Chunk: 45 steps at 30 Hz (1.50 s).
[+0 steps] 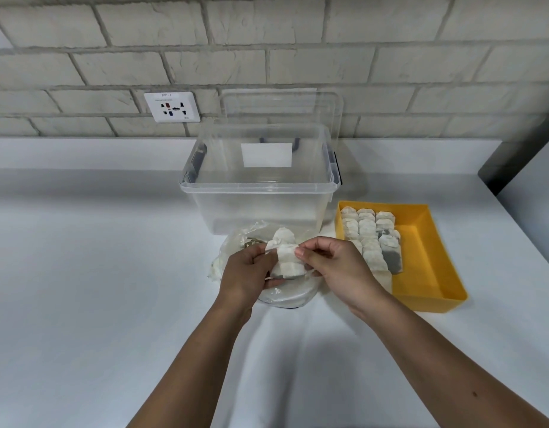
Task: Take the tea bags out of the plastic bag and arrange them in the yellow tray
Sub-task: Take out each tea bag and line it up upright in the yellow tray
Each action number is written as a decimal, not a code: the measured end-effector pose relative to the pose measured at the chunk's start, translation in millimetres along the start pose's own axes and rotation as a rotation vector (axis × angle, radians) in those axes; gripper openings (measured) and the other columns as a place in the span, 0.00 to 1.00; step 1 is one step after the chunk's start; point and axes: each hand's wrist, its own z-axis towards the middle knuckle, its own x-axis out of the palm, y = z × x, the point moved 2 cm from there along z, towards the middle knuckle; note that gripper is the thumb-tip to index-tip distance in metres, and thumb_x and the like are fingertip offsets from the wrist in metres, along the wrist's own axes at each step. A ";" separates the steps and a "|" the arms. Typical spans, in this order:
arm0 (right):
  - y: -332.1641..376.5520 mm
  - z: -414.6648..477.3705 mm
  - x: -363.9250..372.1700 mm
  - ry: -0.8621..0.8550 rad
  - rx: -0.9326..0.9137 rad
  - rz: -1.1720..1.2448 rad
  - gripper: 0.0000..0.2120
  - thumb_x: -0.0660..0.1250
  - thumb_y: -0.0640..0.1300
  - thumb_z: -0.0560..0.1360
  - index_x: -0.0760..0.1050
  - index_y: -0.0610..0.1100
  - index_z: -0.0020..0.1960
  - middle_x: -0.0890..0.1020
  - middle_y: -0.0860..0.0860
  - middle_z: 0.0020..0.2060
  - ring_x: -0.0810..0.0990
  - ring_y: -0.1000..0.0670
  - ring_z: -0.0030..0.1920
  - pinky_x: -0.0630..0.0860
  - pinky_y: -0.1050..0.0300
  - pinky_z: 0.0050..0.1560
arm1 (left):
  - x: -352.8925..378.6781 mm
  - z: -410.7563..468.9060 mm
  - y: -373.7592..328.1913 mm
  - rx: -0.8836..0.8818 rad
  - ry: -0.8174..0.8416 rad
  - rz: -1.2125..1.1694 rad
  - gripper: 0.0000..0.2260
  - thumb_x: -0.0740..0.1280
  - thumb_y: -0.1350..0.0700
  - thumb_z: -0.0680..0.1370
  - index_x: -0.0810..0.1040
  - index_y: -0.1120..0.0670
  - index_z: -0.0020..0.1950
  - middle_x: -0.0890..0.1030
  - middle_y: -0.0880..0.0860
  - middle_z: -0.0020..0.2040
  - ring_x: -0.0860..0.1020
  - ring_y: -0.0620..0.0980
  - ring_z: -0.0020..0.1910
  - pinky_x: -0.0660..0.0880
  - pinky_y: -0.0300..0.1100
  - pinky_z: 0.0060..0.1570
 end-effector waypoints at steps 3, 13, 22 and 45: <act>0.8 5.0 1.1 0.005 -0.025 -0.011 0.03 0.70 0.39 0.76 0.82 0.40 0.47 0.81 0.52 0.32 0.77 0.59 0.29 0.73 0.68 0.35 | -0.5 0.3 1.5 -0.019 0.022 -0.002 0.07 0.66 0.59 0.81 0.83 0.58 0.55 0.86 0.59 0.51 0.85 0.55 0.51 0.82 0.42 0.45; -10.3 23.4 8.2 -0.062 -0.031 -0.077 0.02 0.72 0.44 0.74 0.82 0.45 0.45 0.81 0.53 0.33 0.77 0.55 0.28 0.74 0.62 0.35 | -4.4 -1.8 -2.1 -0.027 0.034 -0.047 0.08 0.69 0.60 0.79 0.82 0.63 0.53 0.86 0.61 0.50 0.86 0.54 0.47 0.82 0.40 0.46; -11.5 44.9 29.2 0.059 -0.031 -0.221 0.04 0.72 0.41 0.74 0.82 0.45 0.49 0.83 0.51 0.42 0.82 0.52 0.41 0.79 0.57 0.43 | -73.4 15.3 -29.0 0.170 -0.280 0.026 0.03 0.70 0.64 0.77 0.83 0.61 0.50 0.80 0.59 0.40 0.81 0.52 0.39 0.82 0.38 0.41; 23.9 17.5 7.8 0.206 -0.372 -0.696 0.05 0.72 0.45 0.68 0.76 0.49 0.39 0.79 0.56 0.35 0.76 0.57 0.34 0.75 0.56 0.38 | -60.9 20.8 -31.6 0.230 -0.238 0.127 0.04 0.69 0.61 0.78 0.83 0.55 0.47 0.80 0.57 0.38 0.81 0.53 0.41 0.82 0.44 0.44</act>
